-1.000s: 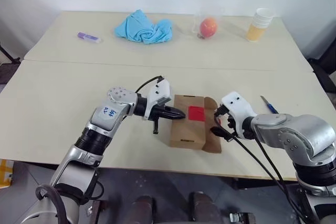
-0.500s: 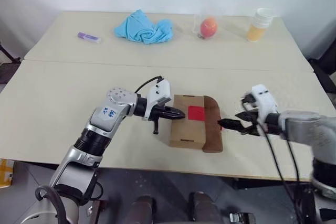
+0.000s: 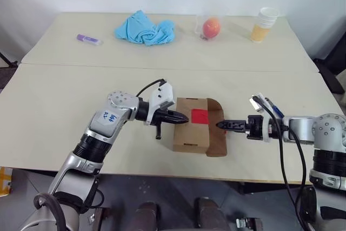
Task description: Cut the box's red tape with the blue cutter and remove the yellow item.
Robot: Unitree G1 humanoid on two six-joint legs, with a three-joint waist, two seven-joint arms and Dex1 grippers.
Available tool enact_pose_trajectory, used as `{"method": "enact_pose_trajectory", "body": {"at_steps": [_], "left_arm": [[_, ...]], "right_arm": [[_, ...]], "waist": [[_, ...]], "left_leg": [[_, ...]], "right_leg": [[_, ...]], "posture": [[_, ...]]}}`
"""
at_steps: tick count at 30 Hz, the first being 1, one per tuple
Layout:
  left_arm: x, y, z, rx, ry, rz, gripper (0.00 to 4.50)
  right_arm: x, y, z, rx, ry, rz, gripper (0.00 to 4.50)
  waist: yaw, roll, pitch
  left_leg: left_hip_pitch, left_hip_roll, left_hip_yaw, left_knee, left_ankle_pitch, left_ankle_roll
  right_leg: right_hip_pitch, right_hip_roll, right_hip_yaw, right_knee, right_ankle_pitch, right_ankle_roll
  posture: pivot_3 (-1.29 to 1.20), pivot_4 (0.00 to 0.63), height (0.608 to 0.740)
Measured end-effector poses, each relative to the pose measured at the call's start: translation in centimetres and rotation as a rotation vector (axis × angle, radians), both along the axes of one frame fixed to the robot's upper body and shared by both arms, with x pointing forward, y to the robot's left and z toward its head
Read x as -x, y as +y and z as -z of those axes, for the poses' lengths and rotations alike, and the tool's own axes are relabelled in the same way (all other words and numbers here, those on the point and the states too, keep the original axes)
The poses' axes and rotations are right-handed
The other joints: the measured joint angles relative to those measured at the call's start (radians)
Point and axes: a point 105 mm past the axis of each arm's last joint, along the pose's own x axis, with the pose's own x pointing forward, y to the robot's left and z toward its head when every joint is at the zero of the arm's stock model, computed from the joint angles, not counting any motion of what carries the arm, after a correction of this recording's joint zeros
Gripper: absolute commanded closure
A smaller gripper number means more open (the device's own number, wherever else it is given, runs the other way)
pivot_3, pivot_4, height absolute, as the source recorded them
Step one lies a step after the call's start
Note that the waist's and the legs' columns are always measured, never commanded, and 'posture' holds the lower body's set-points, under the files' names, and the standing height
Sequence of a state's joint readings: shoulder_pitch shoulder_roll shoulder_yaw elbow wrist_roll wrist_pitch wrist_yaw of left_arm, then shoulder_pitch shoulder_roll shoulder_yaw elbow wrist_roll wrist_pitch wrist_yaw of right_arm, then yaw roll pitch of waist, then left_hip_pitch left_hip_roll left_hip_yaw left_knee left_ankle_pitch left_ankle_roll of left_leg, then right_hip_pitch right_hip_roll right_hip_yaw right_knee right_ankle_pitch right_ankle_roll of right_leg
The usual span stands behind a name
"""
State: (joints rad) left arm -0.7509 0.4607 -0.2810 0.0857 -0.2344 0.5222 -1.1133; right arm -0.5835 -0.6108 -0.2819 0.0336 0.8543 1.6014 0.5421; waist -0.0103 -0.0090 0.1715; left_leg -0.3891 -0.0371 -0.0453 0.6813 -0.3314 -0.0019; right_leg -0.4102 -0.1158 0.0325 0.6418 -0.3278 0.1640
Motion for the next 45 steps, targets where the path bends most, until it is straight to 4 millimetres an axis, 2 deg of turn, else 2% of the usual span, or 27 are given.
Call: {"method": "enact_pose_trajectory", "body": {"at_steps": [9,18,27,30,35,45], "left_arm": [[-0.1,0.2,0.0,-0.003,-0.001,-0.006,4.5],[-0.2,0.4,-0.1,-0.003,-0.002,-0.013,4.5],[-0.2,0.8,0.1,0.005,-0.005,-0.029,4.5],[-0.2,0.8,0.0,0.005,-0.007,-0.031,4.5],[-0.2,0.8,0.1,0.006,-0.009,-0.03,4.5],[-0.2,0.8,0.0,0.006,-0.014,-0.028,4.5]], "right_arm": [[-0.5,1.1,1.4,0.048,0.05,-0.051,4.15],[-1.1,3.5,1.7,0.004,0.094,-0.12,4.15],[-1.7,3.8,1.6,-0.058,0.119,-0.111,4.15],[-1.8,3.6,1.7,-0.071,0.124,-0.093,3.56],[-1.5,4.2,1.3,-0.118,0.112,-0.13,2.05],[-1.7,5.8,1.3,-0.113,0.082,-0.202,2.05]], "waist": [[-0.008,0.0,0.0],[-0.027,0.0,0.0],[-0.031,-0.001,-0.001],[-0.03,-0.001,-0.001],[-0.028,-0.001,-0.001],[-0.028,-0.001,-0.001]], "left_leg": [[0.0,0.0,0.0,0.0,0.0,0.0],[0.002,0.001,-0.001,-0.001,0.0,-0.001],[0.003,0.002,-0.001,-0.001,0.001,-0.002],[0.003,0.002,-0.001,-0.001,0.001,-0.002],[0.003,0.002,-0.001,-0.001,0.001,-0.002],[0.003,0.002,-0.001,-0.001,0.0,-0.003]], "right_leg": [[0.0,0.0,0.0,0.0,0.0,0.0],[-0.001,0.002,0.001,0.0,0.0,0.0],[0.0,0.002,0.001,0.001,0.0,-0.001],[0.0,0.002,0.001,0.001,0.0,-0.001],[0.0,0.001,0.001,0.001,0.0,-0.001],[0.0,0.002,0.001,0.001,0.0,-0.001]], "posture": [[0.0,0.15,0.74],[0.0,0.15,0.74],[0.0,0.15,0.74],[0.0,0.15,0.74],[0.0,0.15,0.74],[0.0,0.15,0.74]]}}
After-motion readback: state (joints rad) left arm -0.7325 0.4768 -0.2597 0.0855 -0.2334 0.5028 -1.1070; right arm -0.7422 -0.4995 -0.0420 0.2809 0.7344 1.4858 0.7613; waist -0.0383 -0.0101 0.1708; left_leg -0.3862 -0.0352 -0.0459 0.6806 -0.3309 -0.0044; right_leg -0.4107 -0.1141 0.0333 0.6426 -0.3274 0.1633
